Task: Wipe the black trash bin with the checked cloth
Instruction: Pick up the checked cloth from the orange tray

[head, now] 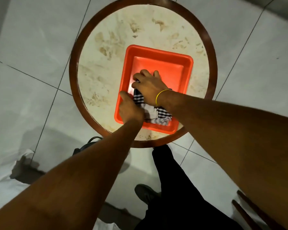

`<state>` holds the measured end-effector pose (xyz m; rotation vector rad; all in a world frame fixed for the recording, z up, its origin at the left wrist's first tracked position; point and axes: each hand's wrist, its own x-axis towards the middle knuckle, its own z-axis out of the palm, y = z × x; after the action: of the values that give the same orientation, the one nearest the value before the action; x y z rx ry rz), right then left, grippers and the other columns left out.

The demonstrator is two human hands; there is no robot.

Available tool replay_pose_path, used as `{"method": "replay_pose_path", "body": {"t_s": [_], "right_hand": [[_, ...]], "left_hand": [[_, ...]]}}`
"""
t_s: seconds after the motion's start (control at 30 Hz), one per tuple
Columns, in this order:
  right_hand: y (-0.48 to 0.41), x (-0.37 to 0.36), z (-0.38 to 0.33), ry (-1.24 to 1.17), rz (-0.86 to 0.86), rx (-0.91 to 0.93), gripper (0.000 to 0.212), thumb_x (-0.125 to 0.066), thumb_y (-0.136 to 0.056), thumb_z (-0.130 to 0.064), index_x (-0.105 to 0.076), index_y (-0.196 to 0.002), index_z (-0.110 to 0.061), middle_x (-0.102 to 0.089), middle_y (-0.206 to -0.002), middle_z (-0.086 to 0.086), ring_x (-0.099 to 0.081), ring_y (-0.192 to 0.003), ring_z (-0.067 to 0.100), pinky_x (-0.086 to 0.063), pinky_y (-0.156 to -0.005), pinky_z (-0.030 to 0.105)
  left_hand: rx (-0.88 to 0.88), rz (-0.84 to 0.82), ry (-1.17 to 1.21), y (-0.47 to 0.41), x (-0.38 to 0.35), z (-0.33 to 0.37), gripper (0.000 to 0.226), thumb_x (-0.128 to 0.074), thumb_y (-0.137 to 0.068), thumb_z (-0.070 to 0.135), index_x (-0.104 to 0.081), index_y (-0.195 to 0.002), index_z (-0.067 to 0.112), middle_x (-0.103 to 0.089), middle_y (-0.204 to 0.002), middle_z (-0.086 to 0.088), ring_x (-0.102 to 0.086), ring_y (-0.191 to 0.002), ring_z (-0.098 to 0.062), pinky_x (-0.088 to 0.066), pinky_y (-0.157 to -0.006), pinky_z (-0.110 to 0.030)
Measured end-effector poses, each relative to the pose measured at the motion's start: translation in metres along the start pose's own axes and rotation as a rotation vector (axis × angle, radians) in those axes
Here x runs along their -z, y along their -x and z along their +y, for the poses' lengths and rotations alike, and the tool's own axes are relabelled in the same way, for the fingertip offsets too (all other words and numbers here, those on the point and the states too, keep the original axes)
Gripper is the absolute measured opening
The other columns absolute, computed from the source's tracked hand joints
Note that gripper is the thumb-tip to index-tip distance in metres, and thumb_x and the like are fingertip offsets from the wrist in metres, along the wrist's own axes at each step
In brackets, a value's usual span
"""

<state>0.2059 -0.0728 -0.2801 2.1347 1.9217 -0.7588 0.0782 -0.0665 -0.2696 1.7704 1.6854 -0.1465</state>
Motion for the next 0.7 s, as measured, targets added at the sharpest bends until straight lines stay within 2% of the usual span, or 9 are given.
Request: {"method": "replay_pose_path", "body": {"t_s": [0.1,0.17,0.23,0.4,0.5,0.57,0.7], "right_hand": [[-0.001,0.014,0.000,0.101,-0.023,0.027,0.045,-0.074,-0.085,-0.014,-0.070,-0.129,-0.016,-0.057,-0.136,0.013,-0.048,-0.135,0.040,-0.040,-0.103,0.057],[0.004,0.024,0.004,0.118,-0.036,0.036,0.035,-0.073,-0.085,-0.019,-0.075,-0.120,-0.015,-0.060,-0.128,0.013,-0.049,-0.130,0.040,-0.040,-0.100,0.055],[0.013,0.031,0.008,0.107,-0.038,0.041,0.034,-0.072,-0.081,-0.021,-0.077,-0.114,-0.016,-0.059,-0.124,0.011,-0.049,-0.127,0.038,-0.038,-0.097,0.052],[0.045,0.076,-0.006,0.102,0.013,0.121,0.032,-0.076,-0.077,-0.022,-0.077,-0.109,-0.019,-0.061,-0.129,0.003,-0.051,-0.126,0.032,-0.031,-0.090,0.043],[0.063,0.115,-0.033,0.157,0.053,0.175,0.031,-0.075,-0.078,-0.024,-0.076,-0.108,-0.017,-0.065,-0.129,0.005,-0.055,-0.126,0.033,-0.036,-0.094,0.045],[0.076,0.139,-0.070,0.183,0.063,0.222,0.029,-0.073,-0.079,-0.022,-0.074,-0.108,-0.015,-0.069,-0.123,0.006,-0.061,-0.122,0.034,-0.038,-0.093,0.045],[0.096,0.162,-0.146,0.260,0.064,0.232,0.022,-0.066,-0.087,-0.022,-0.070,-0.108,-0.017,-0.080,-0.098,0.010,-0.073,-0.098,0.040,-0.037,-0.085,0.039]], "left_hand": [[-0.005,-0.053,-0.020,0.000,0.013,-0.003,0.040,-0.067,-0.086,0.000,-0.054,-0.123,0.007,-0.074,-0.112,-0.016,-0.069,-0.101,-0.039,-0.050,-0.081,-0.039],[-0.042,-0.096,-0.088,0.004,0.021,-0.005,0.027,-0.065,-0.087,0.003,-0.070,-0.113,0.005,-0.077,-0.106,-0.016,-0.071,-0.099,-0.039,-0.053,-0.080,-0.038],[-0.099,-0.099,-0.103,0.012,0.032,-0.009,0.023,-0.065,-0.087,0.006,-0.078,-0.106,0.007,-0.077,-0.103,-0.015,-0.071,-0.097,-0.037,-0.052,-0.078,-0.035],[-0.276,-0.007,-0.066,0.037,0.076,-0.028,0.023,-0.060,-0.095,0.009,-0.074,-0.114,0.007,-0.074,-0.112,-0.016,-0.069,-0.101,-0.036,-0.057,-0.088,-0.042],[-0.353,0.068,-0.110,0.053,0.107,-0.040,0.028,-0.058,-0.101,0.012,-0.070,-0.125,0.009,-0.076,-0.112,-0.017,-0.071,-0.101,-0.038,-0.058,-0.088,-0.048],[-0.389,0.137,-0.136,0.072,0.137,-0.056,0.028,-0.056,-0.103,0.012,-0.069,-0.128,0.010,-0.077,-0.109,-0.017,-0.072,-0.098,-0.037,-0.058,-0.087,-0.047],[-0.406,0.246,-0.216,0.109,0.187,-0.105,0.023,-0.059,-0.103,0.015,-0.067,-0.124,0.014,-0.077,-0.099,-0.012,-0.072,-0.086,-0.034,-0.056,-0.082,-0.043]]}}
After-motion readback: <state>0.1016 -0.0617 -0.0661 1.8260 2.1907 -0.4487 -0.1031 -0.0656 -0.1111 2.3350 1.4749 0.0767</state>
